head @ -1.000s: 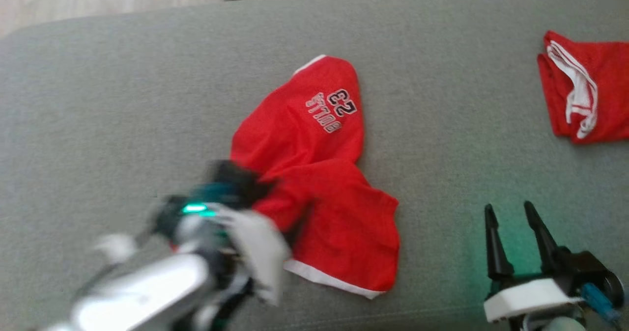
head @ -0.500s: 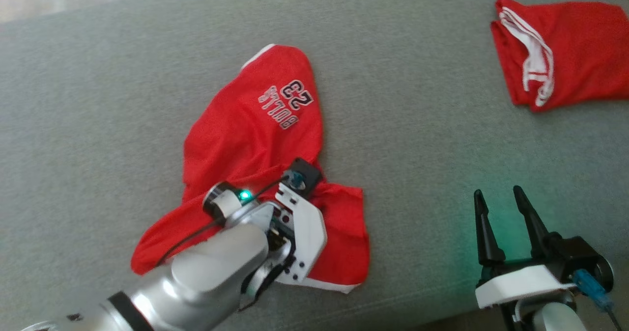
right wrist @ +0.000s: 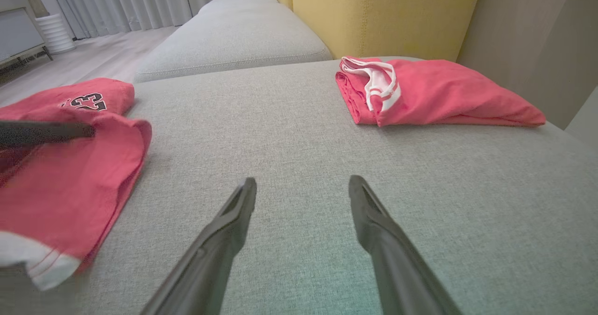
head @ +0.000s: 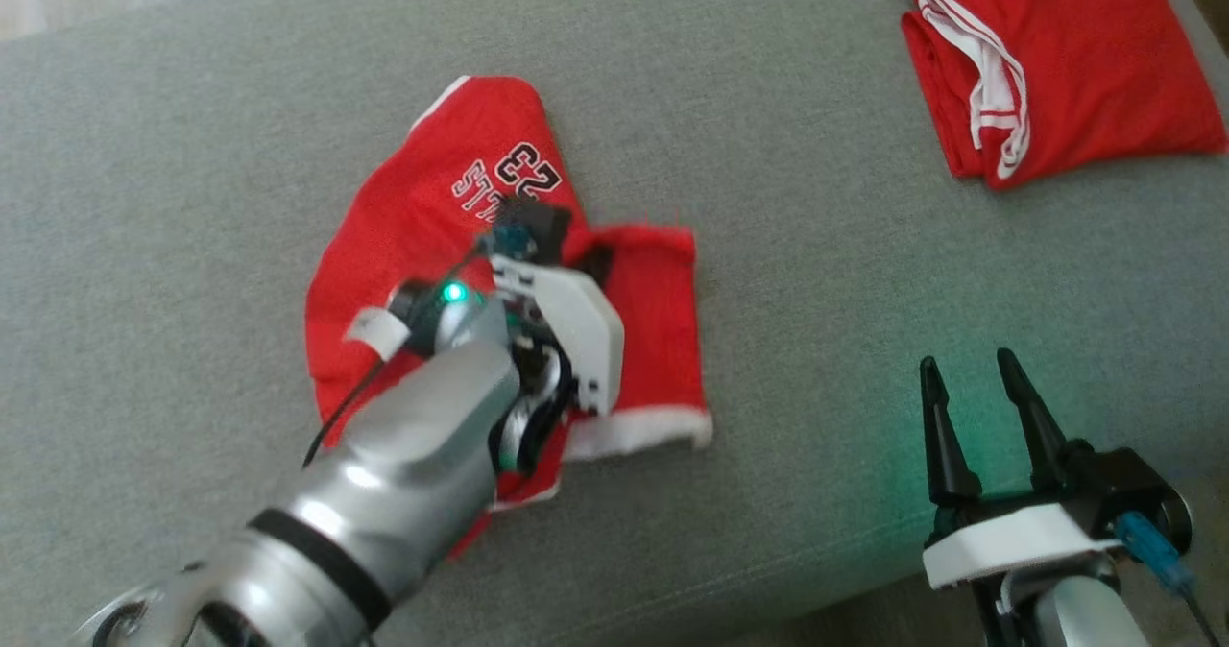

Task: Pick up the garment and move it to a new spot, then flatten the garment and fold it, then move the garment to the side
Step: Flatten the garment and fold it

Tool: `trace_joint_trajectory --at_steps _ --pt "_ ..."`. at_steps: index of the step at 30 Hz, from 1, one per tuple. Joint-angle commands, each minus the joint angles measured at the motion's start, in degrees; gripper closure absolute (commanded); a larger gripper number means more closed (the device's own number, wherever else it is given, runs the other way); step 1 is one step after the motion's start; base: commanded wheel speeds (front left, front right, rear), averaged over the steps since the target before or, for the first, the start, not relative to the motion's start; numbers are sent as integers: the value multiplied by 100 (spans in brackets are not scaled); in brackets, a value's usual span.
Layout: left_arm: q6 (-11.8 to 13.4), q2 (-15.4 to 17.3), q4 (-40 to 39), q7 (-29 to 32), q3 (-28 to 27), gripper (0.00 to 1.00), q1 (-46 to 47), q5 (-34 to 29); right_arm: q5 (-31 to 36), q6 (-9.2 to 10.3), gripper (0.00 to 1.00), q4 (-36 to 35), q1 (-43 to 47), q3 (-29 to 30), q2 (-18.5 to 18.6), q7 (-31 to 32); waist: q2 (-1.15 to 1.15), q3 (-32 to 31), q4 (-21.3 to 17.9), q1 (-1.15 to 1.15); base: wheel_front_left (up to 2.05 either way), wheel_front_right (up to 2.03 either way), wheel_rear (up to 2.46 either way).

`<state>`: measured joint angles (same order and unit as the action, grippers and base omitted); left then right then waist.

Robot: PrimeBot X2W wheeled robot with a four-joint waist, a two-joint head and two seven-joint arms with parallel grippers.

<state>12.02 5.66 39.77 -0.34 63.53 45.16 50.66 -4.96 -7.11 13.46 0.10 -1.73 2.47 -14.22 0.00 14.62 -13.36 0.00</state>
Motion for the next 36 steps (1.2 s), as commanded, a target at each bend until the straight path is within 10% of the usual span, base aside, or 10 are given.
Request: trace_joint_trajectory --at_steps 1,5,8,21,30,36 --pt "-4 -26 -38 -134 -253 100 357 10 -4 -37 0 -153 -223 -152 41 -78 0 26 -23 0 0 0 0" --pt "-90 -194 425 -402 -439 100 480 214 10 -37 0 -117 -240 -162 41 -78 0 55 -73 0 0 0 0" --pt "-226 -248 630 -514 -480 0 491 372 0 -37 0 -92 -253 -162 41 -78 0 54 -94 0 0 0 0" --pt "-184 -160 -315 -1442 -1084 0 -137 652 49 -37 0 -138 88 167 41 -78 0 -554 425 0 0 0 0" --pt "751 605 -2533 -1465 -2532 0 -2275 -947 229 -37 0 -316 340 560 41 -78 0 -996 1091 0 0 0 0" --pt "723 604 -3238 -1465 -3475 0 -3769 -1828 229 -37 0 -280 475 720 41 -78 0 -1250 1513 0 0 0 0"
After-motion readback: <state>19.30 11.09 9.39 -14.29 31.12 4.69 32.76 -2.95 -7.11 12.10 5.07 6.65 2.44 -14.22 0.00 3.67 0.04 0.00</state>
